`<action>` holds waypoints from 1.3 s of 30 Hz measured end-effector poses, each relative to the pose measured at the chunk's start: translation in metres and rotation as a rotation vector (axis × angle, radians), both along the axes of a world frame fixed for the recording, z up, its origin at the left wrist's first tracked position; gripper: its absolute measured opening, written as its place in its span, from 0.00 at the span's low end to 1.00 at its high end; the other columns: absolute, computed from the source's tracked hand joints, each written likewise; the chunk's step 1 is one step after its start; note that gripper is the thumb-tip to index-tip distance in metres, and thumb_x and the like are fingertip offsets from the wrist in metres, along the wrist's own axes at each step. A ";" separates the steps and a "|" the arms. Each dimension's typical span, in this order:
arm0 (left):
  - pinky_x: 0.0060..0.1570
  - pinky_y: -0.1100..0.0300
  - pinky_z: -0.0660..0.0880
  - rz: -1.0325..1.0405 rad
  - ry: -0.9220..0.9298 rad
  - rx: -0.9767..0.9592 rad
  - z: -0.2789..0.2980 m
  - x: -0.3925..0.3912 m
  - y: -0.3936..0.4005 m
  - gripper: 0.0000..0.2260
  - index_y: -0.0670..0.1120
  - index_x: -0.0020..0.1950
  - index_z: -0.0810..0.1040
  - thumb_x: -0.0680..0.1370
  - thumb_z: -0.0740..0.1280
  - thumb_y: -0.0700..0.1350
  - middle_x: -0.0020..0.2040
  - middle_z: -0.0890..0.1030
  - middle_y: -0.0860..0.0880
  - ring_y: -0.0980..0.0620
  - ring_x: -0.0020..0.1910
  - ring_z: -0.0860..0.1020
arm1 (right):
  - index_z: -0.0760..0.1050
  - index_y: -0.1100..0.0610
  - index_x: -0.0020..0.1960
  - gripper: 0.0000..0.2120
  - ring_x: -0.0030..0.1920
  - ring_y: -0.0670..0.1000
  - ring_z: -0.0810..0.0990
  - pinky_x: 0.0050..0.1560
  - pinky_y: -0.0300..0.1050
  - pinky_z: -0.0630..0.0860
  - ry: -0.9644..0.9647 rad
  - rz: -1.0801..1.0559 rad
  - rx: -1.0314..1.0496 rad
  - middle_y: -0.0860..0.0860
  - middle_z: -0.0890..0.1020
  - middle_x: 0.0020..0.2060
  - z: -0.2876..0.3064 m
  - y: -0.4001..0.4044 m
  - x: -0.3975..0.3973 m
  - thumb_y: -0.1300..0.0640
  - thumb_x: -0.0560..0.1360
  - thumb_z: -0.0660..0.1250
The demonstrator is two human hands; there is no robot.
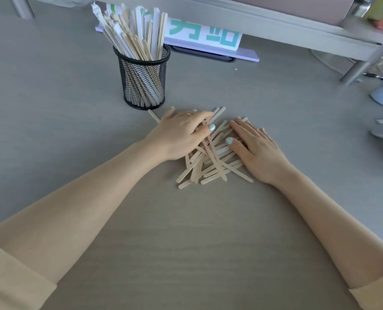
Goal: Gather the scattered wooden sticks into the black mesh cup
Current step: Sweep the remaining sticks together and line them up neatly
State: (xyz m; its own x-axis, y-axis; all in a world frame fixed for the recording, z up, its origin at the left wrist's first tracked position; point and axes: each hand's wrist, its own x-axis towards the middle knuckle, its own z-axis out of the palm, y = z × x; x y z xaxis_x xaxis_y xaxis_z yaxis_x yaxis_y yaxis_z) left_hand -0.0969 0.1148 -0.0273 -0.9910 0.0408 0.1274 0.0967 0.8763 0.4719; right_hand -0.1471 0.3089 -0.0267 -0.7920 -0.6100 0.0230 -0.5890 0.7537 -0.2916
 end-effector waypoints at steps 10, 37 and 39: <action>0.67 0.54 0.61 0.150 0.272 0.174 0.012 0.018 -0.003 0.17 0.46 0.67 0.69 0.80 0.56 0.50 0.67 0.72 0.48 0.48 0.64 0.69 | 0.67 0.52 0.64 0.20 0.55 0.48 0.74 0.62 0.50 0.69 -0.089 -0.032 -0.408 0.45 0.70 0.63 0.003 -0.030 0.008 0.44 0.76 0.58; 0.73 0.49 0.43 0.087 -0.172 -0.069 0.017 0.062 0.039 0.53 0.56 0.72 0.29 0.62 0.59 0.74 0.77 0.54 0.47 0.52 0.76 0.49 | 0.65 0.49 0.69 0.23 0.75 0.50 0.52 0.73 0.53 0.42 0.040 -0.212 -0.286 0.47 0.64 0.72 0.001 -0.035 -0.012 0.42 0.77 0.52; 0.73 0.46 0.43 0.068 -0.141 -0.158 0.013 0.058 0.048 0.52 0.55 0.71 0.28 0.64 0.59 0.72 0.77 0.53 0.45 0.50 0.76 0.49 | 0.64 0.50 0.70 0.22 0.75 0.50 0.53 0.75 0.53 0.45 -0.045 -0.170 -0.272 0.48 0.63 0.73 0.001 -0.033 -0.021 0.44 0.78 0.51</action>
State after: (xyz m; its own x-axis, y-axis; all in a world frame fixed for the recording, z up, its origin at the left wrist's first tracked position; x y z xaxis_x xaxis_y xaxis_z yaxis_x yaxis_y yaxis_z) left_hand -0.0386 0.1626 -0.0144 -0.9997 -0.0178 -0.0150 -0.0218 0.9427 0.3328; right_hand -0.1678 0.2755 -0.0253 -0.8862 -0.4448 0.1294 -0.4428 0.7311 -0.5190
